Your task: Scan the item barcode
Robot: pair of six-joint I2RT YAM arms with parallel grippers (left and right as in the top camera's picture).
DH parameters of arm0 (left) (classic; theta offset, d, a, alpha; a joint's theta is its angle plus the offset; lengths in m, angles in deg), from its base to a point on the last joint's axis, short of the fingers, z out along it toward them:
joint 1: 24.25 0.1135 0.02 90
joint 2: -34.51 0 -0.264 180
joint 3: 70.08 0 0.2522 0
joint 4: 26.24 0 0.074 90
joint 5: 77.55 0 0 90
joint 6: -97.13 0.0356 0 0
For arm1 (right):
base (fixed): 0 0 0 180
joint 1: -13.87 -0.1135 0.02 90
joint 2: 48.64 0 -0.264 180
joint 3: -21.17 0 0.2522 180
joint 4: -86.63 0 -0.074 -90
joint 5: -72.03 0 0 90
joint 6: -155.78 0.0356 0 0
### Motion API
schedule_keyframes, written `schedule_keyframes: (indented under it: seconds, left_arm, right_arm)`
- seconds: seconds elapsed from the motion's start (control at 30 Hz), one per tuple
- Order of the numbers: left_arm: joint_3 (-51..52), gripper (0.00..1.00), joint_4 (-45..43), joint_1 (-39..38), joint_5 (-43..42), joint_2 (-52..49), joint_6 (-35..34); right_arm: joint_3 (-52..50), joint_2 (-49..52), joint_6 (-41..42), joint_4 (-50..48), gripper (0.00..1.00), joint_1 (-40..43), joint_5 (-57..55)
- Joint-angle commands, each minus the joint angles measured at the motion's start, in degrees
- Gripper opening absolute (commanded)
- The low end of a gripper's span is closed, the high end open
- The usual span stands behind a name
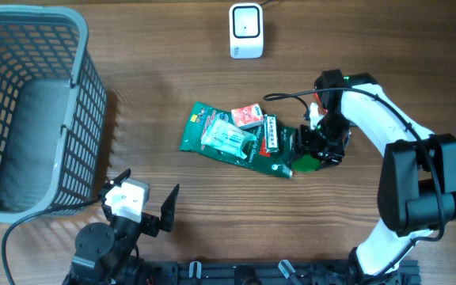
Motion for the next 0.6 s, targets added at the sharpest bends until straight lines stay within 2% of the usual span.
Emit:
schedule_keyframes:
  seconds: [0.0, 0.13, 0.2, 0.27, 0.3, 0.47, 0.53, 0.57]
  left_arm:
    - [0.6, 1.0, -0.2, 0.0, -0.9, -0.1, 1.1]
    - [0.6, 1.0, -0.2, 0.0, -0.9, -0.1, 1.1]
    - [0.6, 1.0, -0.2, 0.0, -0.9, -0.1, 1.1]
    - [0.6, 1.0, -0.2, 0.0, -0.9, -0.1, 1.1]
    - [0.6, 1.0, -0.2, 0.0, -0.9, -0.1, 1.1]
    - [0.6, 1.0, -0.2, 0.0, -0.9, -0.1, 1.1]
    - [0.6, 1.0, -0.2, 0.0, -0.9, -0.1, 1.1]
    - [0.6, 1.0, -0.2, 0.0, -0.9, -0.1, 1.1]
  right_arm:
    - [2.1, 0.0, 0.5, 6.5, 0.4, 0.3, 10.0]
    - [2.0, 0.0, 0.3, 16.6, 0.39, 0.3, 11.8]
    - [2.0, 0.0, -3.0, 22.0, 0.4, 0.3, 11.8]
    - [1.7, 0.0, -4.1, 22.3, 0.42, 0.3, 10.9]
    - [1.4, 0.0, -4.1, 22.3, 0.47, 0.3, 10.9]
    - [-5.5, 0.0, -4.0, 22.0, 0.48, 0.3, 11.1]
    - [-8.4, 0.0, -4.0, 22.3, 0.48, 0.3, 14.4]
    - [-9.8, 0.0, -4.0, 22.2, 0.51, 0.3, 15.5]
